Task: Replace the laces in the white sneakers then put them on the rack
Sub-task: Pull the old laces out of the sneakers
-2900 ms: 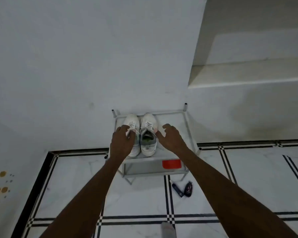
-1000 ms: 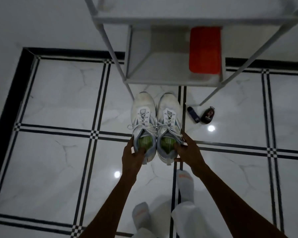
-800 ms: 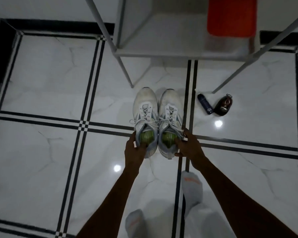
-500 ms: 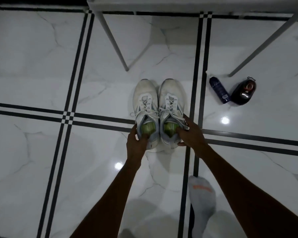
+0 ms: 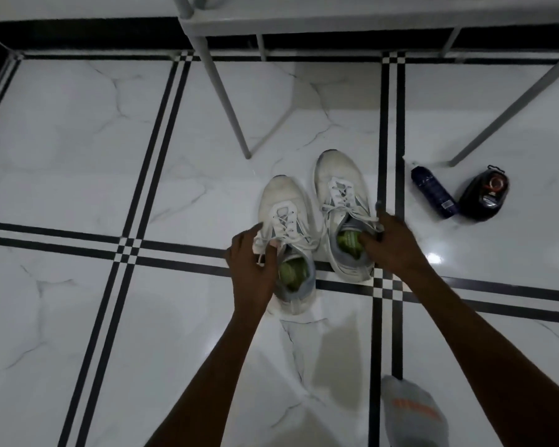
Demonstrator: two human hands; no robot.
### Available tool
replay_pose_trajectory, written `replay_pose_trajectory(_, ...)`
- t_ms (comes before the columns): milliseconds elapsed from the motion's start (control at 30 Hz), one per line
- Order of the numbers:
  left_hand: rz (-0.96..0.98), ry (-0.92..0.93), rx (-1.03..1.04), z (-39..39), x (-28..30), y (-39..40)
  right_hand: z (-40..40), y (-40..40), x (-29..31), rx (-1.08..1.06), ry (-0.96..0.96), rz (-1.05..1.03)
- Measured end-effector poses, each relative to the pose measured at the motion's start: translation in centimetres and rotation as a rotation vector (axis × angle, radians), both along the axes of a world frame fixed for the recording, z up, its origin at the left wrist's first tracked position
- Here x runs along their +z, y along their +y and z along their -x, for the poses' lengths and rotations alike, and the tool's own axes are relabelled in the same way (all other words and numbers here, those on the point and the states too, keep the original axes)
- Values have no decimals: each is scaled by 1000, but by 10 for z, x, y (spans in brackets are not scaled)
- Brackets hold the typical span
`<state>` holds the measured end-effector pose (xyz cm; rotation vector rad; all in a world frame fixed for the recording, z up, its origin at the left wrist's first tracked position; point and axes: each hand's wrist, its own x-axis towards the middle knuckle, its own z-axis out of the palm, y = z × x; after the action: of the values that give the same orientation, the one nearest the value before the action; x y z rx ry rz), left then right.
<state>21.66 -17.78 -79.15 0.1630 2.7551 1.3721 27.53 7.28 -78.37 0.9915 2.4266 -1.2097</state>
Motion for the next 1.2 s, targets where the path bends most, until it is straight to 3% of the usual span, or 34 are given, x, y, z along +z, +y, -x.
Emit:
replay_pose_trajectory(100,-9,63,-162,20,-10,-5,0,-13,22,144,124,-568)
replay_pose_trajectory(133,-34,15,-164,22,-10,-7,2,-23,27,198,245,-620)
replay_pose_trajectory(200,-69,-92,-161,25,-8,-9,15,-46,34,302,424,-364)
replay_pose_trajectory(267,-93,-97,-173,26,-8,-11,31,-65,31,412,386,-92)
replay_pose_trajectory(400,-122,-91,-191,32,-7,-10,49,-77,22,458,229,-90)
replay_pose_trajectory(533,-109,-94,-201,30,-1,-13,53,-72,25,498,205,-61)
replay_pose_trajectory(600,-131,-147,-80,35,0,-24,54,-59,26,432,232,-161)
replay_pose_trajectory(667,-139,-192,185,40,1,-44,53,-35,25,265,284,-355)
replay_pose_trajectory(767,20,-285,654,47,1,-84,46,5,25,-74,312,-581)
replay_pose_trajectory(833,138,-327,728,44,3,-92,39,15,25,-168,349,-567)
replay_pose_trajectory(900,189,-205,626,36,6,-81,35,5,30,-87,443,-493)
replay_pose_trajectory(967,132,21,363,25,4,-58,30,-18,41,74,510,-358)
replay_pose_trajectory(1067,40,45,-18,8,6,-22,23,-53,42,384,261,-200)
replay_pose_trajectory(1133,93,29,-132,2,3,-7,24,-73,27,495,101,-180)
replay_pose_trajectory(1200,171,19,-150,-1,-5,3,28,-87,11,466,69,-219)
